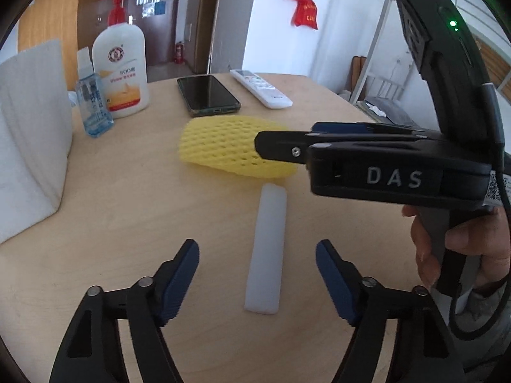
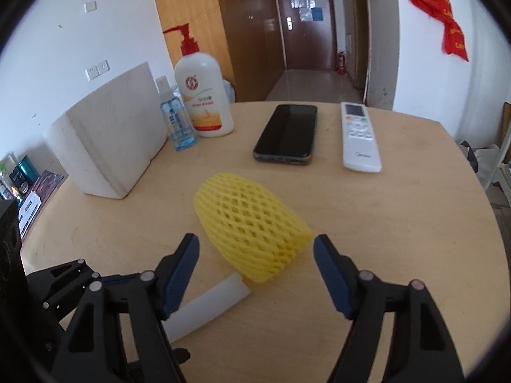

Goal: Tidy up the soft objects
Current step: 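Lower the left gripper to the white foam stick while the right gripper lowers to the yellow net, then close the left gripper on the white stick while the right gripper pinches the yellow net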

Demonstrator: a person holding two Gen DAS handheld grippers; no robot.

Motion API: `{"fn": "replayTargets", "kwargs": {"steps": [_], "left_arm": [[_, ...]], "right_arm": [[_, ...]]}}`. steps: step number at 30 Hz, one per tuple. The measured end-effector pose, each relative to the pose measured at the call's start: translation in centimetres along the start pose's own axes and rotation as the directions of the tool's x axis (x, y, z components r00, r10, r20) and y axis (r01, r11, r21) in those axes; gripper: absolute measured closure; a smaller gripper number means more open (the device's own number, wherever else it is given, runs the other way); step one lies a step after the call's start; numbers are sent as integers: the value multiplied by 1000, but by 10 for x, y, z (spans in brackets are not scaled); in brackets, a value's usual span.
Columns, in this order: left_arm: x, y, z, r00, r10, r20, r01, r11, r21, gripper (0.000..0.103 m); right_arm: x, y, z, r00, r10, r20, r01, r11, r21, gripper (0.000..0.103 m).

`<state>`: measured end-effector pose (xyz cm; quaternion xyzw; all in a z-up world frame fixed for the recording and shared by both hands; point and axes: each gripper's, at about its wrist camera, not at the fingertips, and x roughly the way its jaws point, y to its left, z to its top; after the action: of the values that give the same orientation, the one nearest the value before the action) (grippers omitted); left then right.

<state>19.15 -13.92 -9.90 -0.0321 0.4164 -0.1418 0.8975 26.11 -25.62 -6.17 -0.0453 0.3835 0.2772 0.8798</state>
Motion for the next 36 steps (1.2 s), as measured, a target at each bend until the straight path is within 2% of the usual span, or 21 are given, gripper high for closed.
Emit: {"fn": "replayTargets", "kwargs": {"steps": [3,9,12,13,16,18,20,22,27,29,32,33,34,36], "left_arm": [[6,0,0,1000,-2,-27,1,1000,-3,46],[11,-3,-1,999,11,-39,-10,1000,13,50],[12,-6,-2,999,19,-42,-18,999,26,62],[12,-7,-2,999,20,-45,-19,999,30,68],[14,-10,-2,998,36,-46,-34,998,52,73],[15,-9,-2,998,38,-46,-35,998,58,82],[15,-9,-3,998,40,-45,-38,997,64,84],[14,-7,-1,999,39,-35,-36,997,61,93],[11,-7,-2,999,47,-27,-45,996,72,97],[10,-7,-2,999,47,-23,-45,996,74,97],[9,-4,-2,998,58,-14,-57,996,68,97],[9,-2,-1,998,60,-11,-59,997,59,97],[9,0,-1,998,61,-11,-61,997,53,97],[8,2,-1,998,68,-8,-67,997,46,97]], "right_arm": [[5,-2,0,1000,7,-11,-7,1000,-7,27],[12,-4,2,1000,21,-22,-21,1000,-12,28],[17,-3,2,999,17,-33,-18,1000,-22,38],[18,-3,2,999,17,-38,-18,1000,-22,39],[21,-5,2,999,20,-47,-21,1000,-19,41],[22,-6,1,999,21,-49,-22,1000,-20,41],[22,-7,1,999,20,-49,-21,1000,-19,41],[23,-7,1,998,27,-50,-28,1000,-14,41],[28,-10,0,998,37,-58,-37,999,0,41],[29,-8,-1,998,32,-61,-33,999,-14,48],[29,-7,-2,997,43,-61,-44,999,-15,68],[28,-7,-2,998,39,-54,-40,999,-16,83],[27,-7,-2,998,41,-48,-42,999,-15,91],[26,-10,-2,996,69,-48,-69,998,-6,93]]}}
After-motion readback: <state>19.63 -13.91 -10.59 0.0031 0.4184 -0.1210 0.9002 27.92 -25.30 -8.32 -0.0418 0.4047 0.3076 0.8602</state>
